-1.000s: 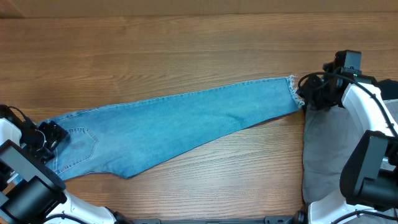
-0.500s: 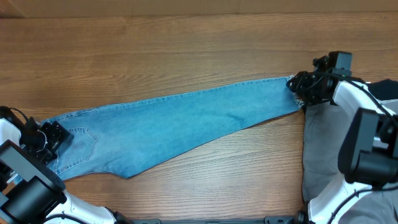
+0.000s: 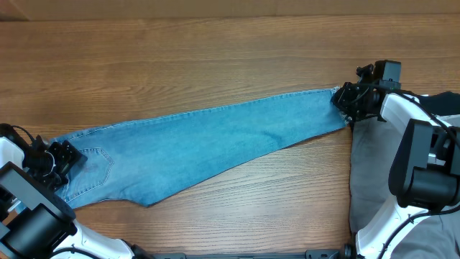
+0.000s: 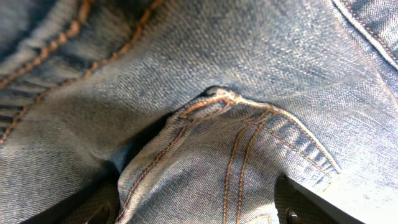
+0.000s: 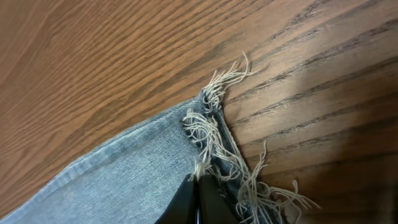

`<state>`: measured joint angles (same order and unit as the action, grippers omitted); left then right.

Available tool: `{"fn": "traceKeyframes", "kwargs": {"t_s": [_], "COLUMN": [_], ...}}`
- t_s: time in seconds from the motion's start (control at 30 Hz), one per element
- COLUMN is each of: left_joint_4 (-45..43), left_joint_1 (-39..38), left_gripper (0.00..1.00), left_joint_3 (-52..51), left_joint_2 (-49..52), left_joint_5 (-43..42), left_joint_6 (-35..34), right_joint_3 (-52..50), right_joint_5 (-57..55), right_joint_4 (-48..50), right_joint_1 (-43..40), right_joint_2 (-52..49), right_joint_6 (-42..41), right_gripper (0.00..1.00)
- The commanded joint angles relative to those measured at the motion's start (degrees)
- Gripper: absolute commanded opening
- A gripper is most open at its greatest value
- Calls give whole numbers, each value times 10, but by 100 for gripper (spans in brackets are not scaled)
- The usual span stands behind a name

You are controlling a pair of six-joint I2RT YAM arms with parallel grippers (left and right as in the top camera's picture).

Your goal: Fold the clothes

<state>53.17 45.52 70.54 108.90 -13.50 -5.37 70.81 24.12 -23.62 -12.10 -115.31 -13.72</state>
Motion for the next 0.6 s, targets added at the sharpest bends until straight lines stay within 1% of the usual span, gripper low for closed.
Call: {"fn": "traceKeyframes", "kwargs": {"t_s": [0.0,0.13,0.27,0.37,0.57], "left_joint_4": [6,6,6,5,3], "left_joint_1": [2,2,2,2,2], "left_gripper": [82,82,82,82,82], "left_joint_3": [5,5,5,5,5], "left_joint_2": [6,6,6,6,6], "left_joint_5": [-14,-14,-14,-14,-14], "left_joint_6": [11,11,12,11,12], "right_joint_3": [16,36,54,60,60], "right_joint_5": [44,96,112,109,56], "right_joint_4": [2,2,6,11,9], "right_joint_1": [-11,-16,-18,-19,-19], "right_joint_2": [-3,-3,-3,-3,-3], "right_joint_6": [0,1,0,0,0], "right_gripper": [4,4,4,4,4]}}
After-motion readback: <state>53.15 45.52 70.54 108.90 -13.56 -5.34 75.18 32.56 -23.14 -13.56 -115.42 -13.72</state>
